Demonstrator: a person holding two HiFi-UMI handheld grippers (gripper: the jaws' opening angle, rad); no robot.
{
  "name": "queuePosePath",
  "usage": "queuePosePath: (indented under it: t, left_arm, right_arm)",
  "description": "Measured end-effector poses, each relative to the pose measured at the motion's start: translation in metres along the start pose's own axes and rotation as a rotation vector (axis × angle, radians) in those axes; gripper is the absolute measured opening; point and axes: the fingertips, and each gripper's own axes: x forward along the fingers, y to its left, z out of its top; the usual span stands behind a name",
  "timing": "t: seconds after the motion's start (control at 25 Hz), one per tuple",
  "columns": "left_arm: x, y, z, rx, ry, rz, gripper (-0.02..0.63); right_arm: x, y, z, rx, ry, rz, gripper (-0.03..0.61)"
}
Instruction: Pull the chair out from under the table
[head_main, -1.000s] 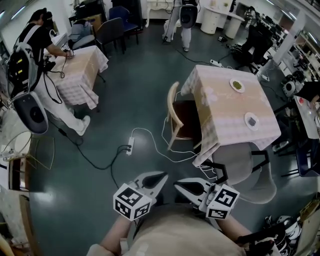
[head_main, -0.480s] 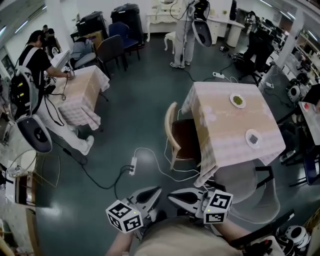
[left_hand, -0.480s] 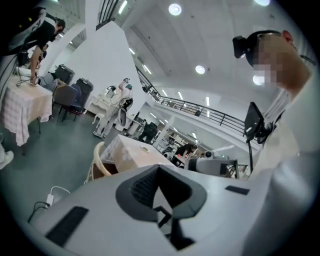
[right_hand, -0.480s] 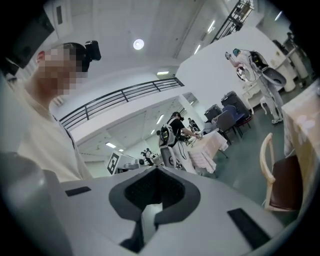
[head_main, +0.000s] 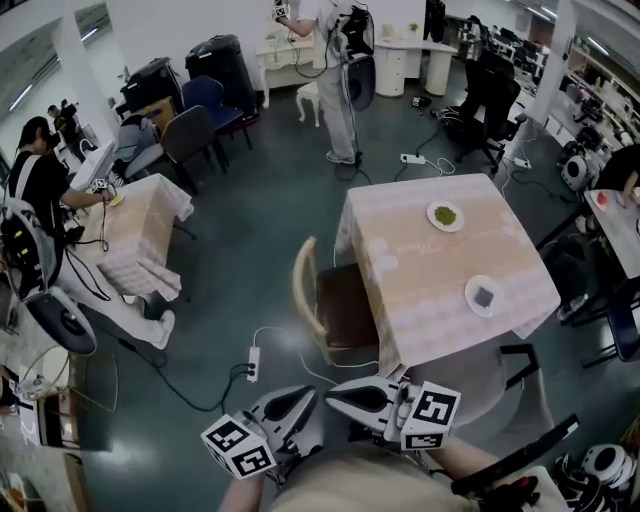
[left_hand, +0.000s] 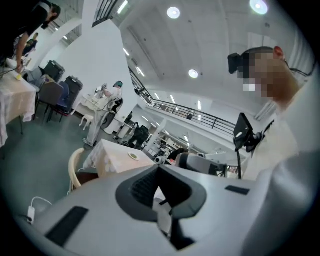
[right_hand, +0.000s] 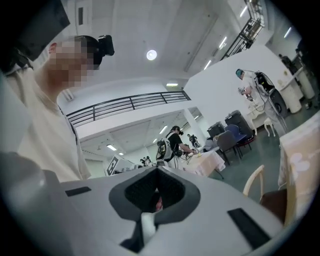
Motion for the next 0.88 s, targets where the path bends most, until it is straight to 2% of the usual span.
queuePosePath:
  t: [0.12, 0.2, 0.52, 0.64, 0.76, 0.88]
  left_arm:
    - [0.027, -0.007, 0.004, 0.119, 0.029, -0.031, 0.005]
    - [0.047, -0.012, 0.017, 0.154, 0.03, -0.057, 0.005]
    - [0.074, -0.034, 0.043, 0.274, 0.017, -0.053, 0.005]
    - [0.076, -0.032, 0.044, 0.3, 0.012, -0.025, 0.005]
    - [0.078, -0.029, 0.046, 0.283, 0.015, -0.014, 0.005]
    - [0.081, -0.022, 0.048, 0.308, 0.022, 0.029, 0.005]
  right_arm:
    - [-0.016, -0.012, 0.014, -0.048, -0.037, 0.008, 0.008]
    - [-0.024, -0.02, 0.026, -0.07, -0.051, 0.028, 0.008]
    - [-0.042, -0.052, 0.027, 0.008, -0.031, 0.024, 0.008]
    - [-0.041, -0.057, 0.025, 0.007, -0.024, 0.035, 0.008]
    - [-0.04, -0.06, 0.027, -0.005, -0.015, 0.046, 0.008]
    - [-0.036, -0.067, 0.027, -0.056, 0.004, 0.02, 0.008]
